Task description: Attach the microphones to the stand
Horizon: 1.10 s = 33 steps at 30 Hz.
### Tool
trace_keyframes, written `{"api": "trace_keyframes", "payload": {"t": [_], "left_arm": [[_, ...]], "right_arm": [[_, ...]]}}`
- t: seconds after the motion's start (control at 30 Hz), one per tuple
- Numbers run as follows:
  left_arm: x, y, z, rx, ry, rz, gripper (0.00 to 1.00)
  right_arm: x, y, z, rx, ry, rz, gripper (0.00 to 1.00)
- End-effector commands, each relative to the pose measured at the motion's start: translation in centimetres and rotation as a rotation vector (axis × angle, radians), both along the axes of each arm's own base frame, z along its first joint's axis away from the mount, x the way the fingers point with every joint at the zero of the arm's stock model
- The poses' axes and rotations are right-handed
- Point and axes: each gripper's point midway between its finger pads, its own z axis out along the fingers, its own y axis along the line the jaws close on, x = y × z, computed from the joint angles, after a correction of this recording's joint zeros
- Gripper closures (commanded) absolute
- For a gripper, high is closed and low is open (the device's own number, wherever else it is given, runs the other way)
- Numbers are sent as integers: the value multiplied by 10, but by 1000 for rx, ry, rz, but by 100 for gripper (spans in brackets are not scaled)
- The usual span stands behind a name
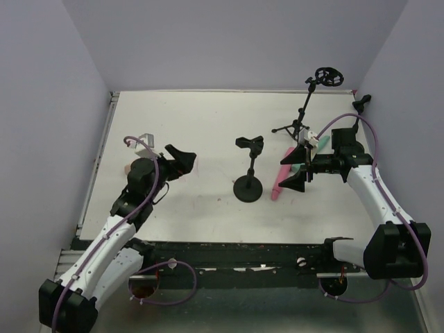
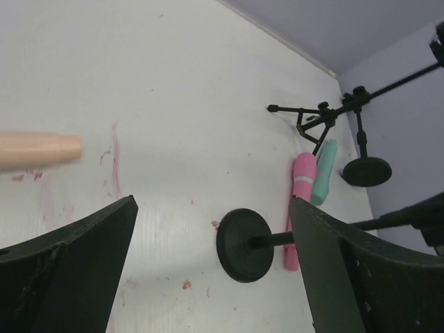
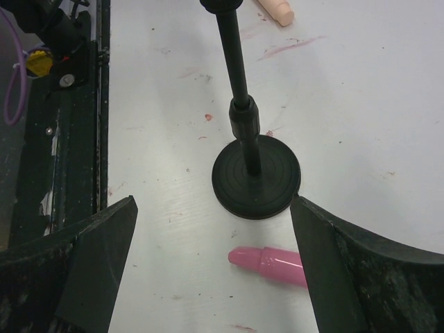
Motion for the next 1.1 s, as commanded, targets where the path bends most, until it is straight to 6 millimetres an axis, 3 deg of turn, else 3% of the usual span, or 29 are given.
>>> {"api": "trace_keyframes", "payload": {"t": [0.0,0.17,0.3,0.5,0.87,0.93,1.07], "left_arm": [[11,21,-40,-275,387,225,2],[24,50,-75,-237,768,509,2],[42,78,-98,-201,913,679,2],[66,98,-140,-316,1064,798,6],[95,126,-168,-275,1128,903,10],[96,138,-173,-279,1161,939,11],[94,143,-181,-284,1204,963,24]], "right_arm": [[-1,-2,1,-15,-21,-3,0],[-2,-1,2,-5,-19,0,0],[-4,0,4,2,-21,6,0],[-3,0,3,-3,-21,2,0],[-2,-1,2,-4,-15,0,0],[-3,0,1,-5,-15,2,0],[-3,-1,1,-7,-15,0,0]]}}
